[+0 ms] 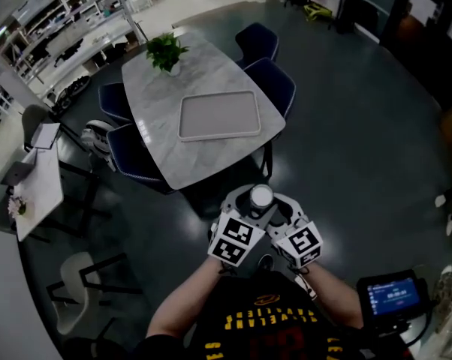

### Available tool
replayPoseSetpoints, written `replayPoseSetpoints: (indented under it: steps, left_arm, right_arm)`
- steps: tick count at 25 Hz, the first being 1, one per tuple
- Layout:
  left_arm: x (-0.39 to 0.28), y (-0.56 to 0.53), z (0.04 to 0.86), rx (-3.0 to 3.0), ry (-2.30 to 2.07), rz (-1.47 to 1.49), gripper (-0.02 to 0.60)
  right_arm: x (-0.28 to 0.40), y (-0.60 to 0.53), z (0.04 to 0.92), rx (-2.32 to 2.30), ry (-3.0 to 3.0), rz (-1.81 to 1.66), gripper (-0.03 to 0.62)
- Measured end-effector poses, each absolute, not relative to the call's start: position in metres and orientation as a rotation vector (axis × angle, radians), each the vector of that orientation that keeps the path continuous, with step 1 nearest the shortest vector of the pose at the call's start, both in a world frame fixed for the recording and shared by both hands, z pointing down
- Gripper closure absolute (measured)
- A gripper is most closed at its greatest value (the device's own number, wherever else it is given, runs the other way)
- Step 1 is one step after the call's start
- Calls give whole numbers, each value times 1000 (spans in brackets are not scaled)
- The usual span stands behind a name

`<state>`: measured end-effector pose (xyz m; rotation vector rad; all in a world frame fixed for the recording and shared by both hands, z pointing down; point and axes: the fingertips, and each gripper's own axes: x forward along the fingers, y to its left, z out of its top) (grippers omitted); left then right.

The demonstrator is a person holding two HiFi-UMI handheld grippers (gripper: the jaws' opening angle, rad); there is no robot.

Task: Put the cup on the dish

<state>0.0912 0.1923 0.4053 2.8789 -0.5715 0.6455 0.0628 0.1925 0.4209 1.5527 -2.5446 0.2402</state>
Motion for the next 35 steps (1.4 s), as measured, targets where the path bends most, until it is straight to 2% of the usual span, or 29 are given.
replayPoseSetpoints:
  steps: [9,35]
  left_arm:
    - [133,154,414,2825,-684,650,318]
    - [112,-67,443,2756,-670,654,318]
  right_arm:
    - [106,159,436,1436,-2579,260,359]
    - [85,-60,465,1371,-2541,322,359]
